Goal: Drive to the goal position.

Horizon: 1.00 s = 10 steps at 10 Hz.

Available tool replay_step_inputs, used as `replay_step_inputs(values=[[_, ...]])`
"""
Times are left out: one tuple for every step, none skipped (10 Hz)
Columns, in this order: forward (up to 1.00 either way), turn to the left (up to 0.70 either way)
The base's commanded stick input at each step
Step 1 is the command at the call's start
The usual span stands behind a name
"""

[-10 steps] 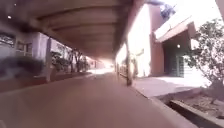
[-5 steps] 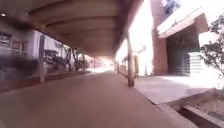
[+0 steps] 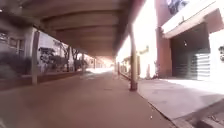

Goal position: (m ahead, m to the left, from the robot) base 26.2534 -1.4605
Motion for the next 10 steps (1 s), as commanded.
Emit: replay_step_inputs(values=[[0.85, 0.00], [0.85, 0.00], [0.85, 0.00], [0.85, 0.00], [0.85, 0.00], [0.85, 0.00], [0.85, 0.00], [0.85, 0.00], [0.85, 0.00], [0.85, 0.00]])
